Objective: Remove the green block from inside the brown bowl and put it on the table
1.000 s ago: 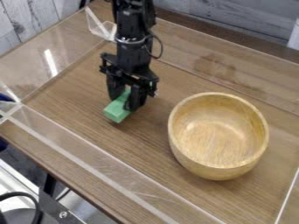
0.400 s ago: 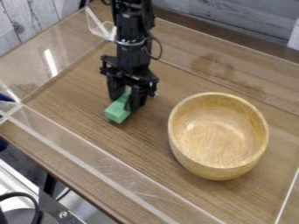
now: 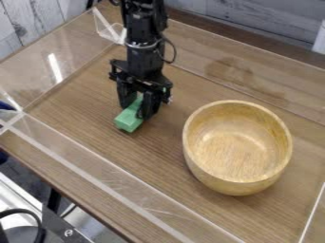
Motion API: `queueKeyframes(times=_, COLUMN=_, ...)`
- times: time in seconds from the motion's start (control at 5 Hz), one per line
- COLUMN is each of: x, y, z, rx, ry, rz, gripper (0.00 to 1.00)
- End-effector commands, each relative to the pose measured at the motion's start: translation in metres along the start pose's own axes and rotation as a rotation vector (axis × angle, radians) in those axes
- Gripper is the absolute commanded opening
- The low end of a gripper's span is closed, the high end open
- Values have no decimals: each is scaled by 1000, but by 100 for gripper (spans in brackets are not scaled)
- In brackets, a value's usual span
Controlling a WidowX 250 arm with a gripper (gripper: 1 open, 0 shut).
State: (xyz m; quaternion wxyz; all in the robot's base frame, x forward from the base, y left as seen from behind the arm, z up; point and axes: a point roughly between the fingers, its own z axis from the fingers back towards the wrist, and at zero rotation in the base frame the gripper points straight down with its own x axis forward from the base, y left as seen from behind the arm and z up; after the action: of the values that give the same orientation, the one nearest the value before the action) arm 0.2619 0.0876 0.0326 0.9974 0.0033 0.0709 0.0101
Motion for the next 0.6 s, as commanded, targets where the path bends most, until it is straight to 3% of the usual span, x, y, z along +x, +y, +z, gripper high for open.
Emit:
queueKeyframes(times=0.0, x=9, y=6, z=12, rx=10, ry=-51, rz=15, gripper=0)
queueKeyframes(times=0.4, x=12, y=7, z=11, rx=2, ry=-54, rz=25, gripper=0)
